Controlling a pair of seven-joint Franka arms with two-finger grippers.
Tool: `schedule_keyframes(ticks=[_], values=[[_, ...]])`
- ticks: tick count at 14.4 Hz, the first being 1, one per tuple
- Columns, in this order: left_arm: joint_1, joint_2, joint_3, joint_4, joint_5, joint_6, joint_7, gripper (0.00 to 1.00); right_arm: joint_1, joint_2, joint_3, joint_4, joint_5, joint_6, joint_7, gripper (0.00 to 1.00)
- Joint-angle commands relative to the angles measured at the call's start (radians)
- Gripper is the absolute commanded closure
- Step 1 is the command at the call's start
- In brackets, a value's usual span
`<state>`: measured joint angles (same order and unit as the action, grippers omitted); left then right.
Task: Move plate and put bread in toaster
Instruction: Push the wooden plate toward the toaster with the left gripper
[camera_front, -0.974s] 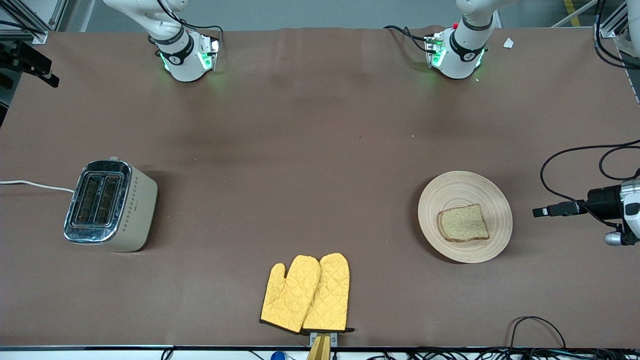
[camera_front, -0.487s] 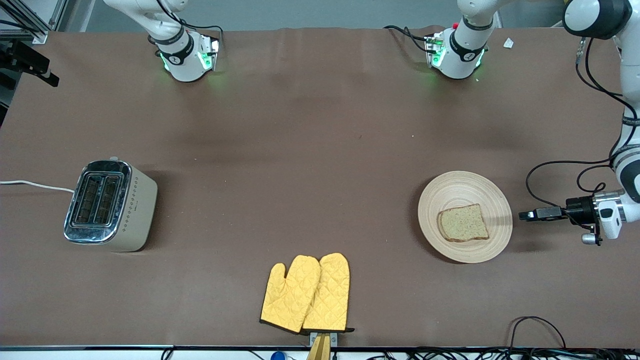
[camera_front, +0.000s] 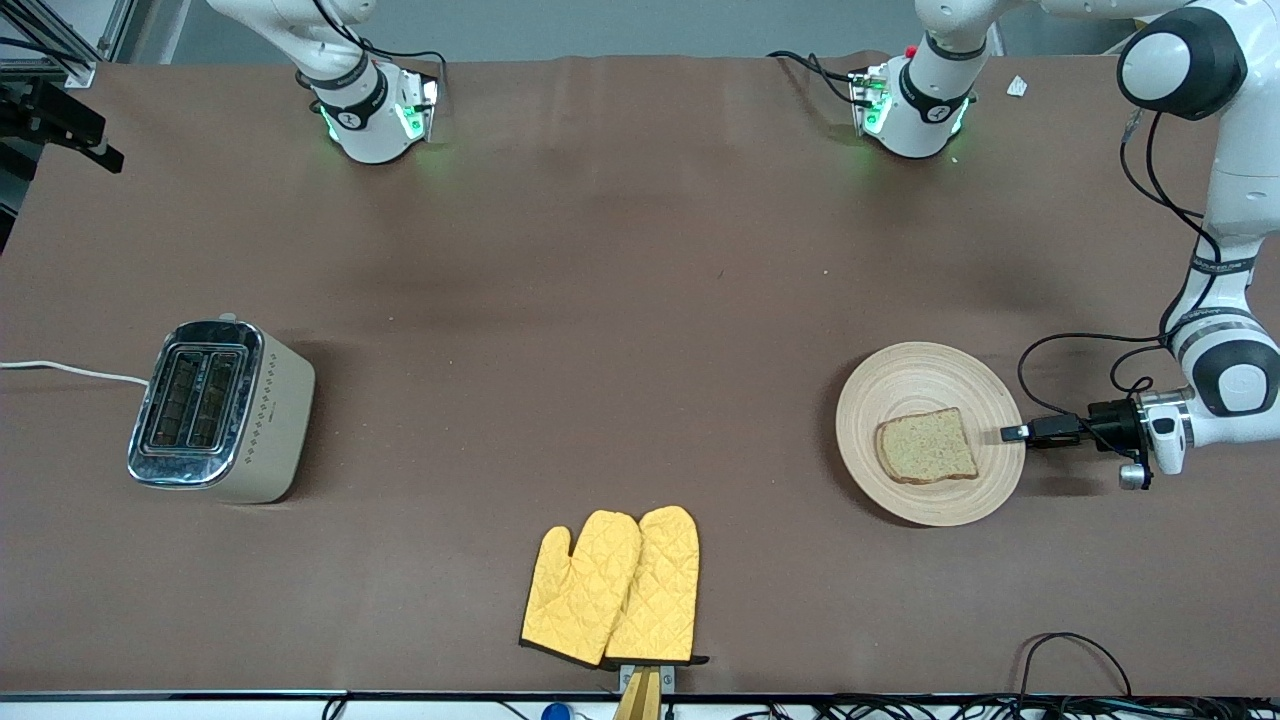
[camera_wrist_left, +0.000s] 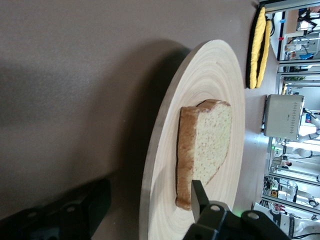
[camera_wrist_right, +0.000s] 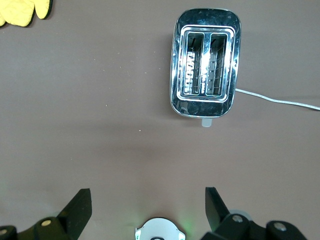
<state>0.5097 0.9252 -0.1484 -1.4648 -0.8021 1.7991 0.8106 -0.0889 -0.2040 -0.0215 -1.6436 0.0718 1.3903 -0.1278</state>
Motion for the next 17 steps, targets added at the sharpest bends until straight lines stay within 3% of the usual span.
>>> schedule_keyframes(ticks=[1, 5, 7, 9, 12, 17], values=[[-0.003, 0.021, -0.008, 0.02, -0.008, -0.001, 0.056, 0.46, -0.005, -0.015, 0.005, -0.016, -0.006, -0.002, -0.013, 0.0], [-0.007, 0.027, -0.023, 0.02, -0.008, -0.009, 0.139, 0.73, -0.003, -0.015, 0.006, -0.016, -0.013, 0.0, -0.01, 0.0], [-0.006, 0.024, -0.026, 0.021, -0.006, -0.015, 0.14, 0.81, 0.018, -0.015, 0.027, -0.015, -0.087, 0.01, 0.0, 0.0], [-0.003, 0.023, -0.046, 0.023, -0.005, -0.033, 0.142, 0.88, 0.018, -0.015, 0.028, -0.015, -0.093, 0.01, 0.004, 0.0], [0.0, 0.012, -0.078, 0.026, -0.002, -0.053, 0.14, 0.94, 0.015, -0.015, 0.028, -0.015, -0.096, 0.01, 0.008, 0.0], [-0.013, 0.0, -0.227, 0.024, 0.001, -0.054, 0.119, 0.99, 0.012, -0.014, 0.023, -0.015, -0.09, 0.006, 0.0, 0.0]])
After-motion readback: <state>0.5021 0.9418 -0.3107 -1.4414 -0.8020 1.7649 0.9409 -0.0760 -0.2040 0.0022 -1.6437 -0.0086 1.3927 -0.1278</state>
